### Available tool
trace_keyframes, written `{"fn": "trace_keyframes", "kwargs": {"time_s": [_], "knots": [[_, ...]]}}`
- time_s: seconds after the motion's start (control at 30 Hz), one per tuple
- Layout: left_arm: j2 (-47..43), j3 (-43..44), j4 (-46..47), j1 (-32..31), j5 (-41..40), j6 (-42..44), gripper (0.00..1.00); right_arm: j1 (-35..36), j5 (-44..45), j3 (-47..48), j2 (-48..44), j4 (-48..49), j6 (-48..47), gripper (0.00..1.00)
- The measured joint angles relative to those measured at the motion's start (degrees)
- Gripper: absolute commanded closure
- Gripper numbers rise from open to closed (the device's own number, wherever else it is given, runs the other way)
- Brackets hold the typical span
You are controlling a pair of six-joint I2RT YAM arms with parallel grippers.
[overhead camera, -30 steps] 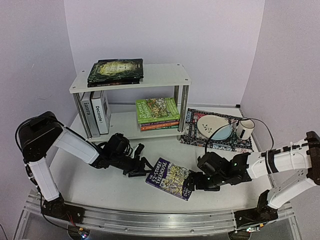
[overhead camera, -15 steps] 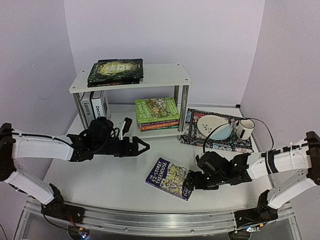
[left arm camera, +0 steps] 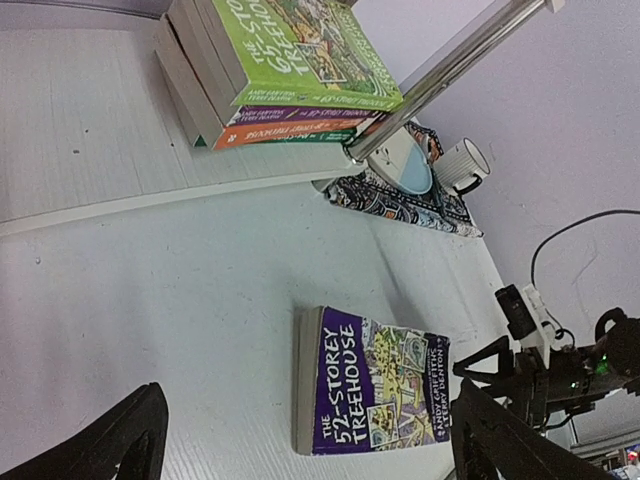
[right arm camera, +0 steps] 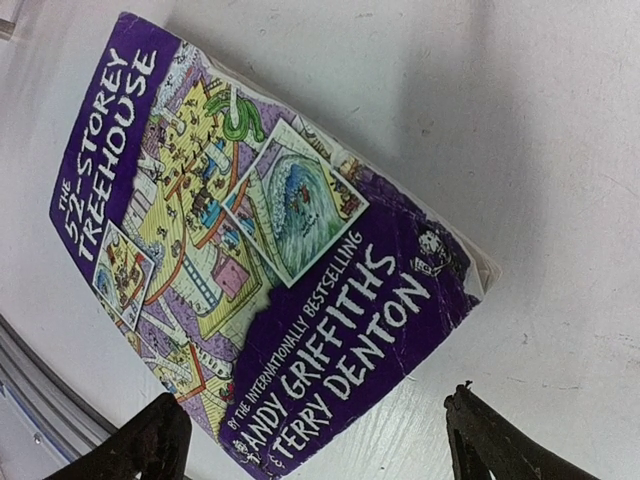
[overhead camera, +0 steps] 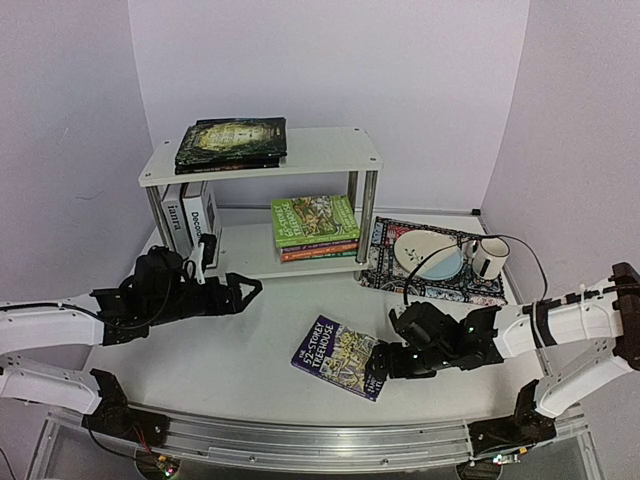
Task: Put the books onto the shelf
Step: Adjust the book at the center of the board.
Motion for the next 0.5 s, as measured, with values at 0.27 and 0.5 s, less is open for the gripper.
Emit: {"fn": "trace_keyframes", "kwargs": {"time_s": [0.27, 0.5], "knots": [[-1.3, -4.7, 2.0, 0.0, 3.9, 2.1, 0.03, 0.0, 0.0, 0.2, 0.0, 0.2, 0.0, 0.09], [8.1, -4.1, 4.5, -1.3, 9.7, 1.9, 0.04, 0.0, -0.1, 0.2, 0.0, 0.2, 0.3, 0.1]]}}
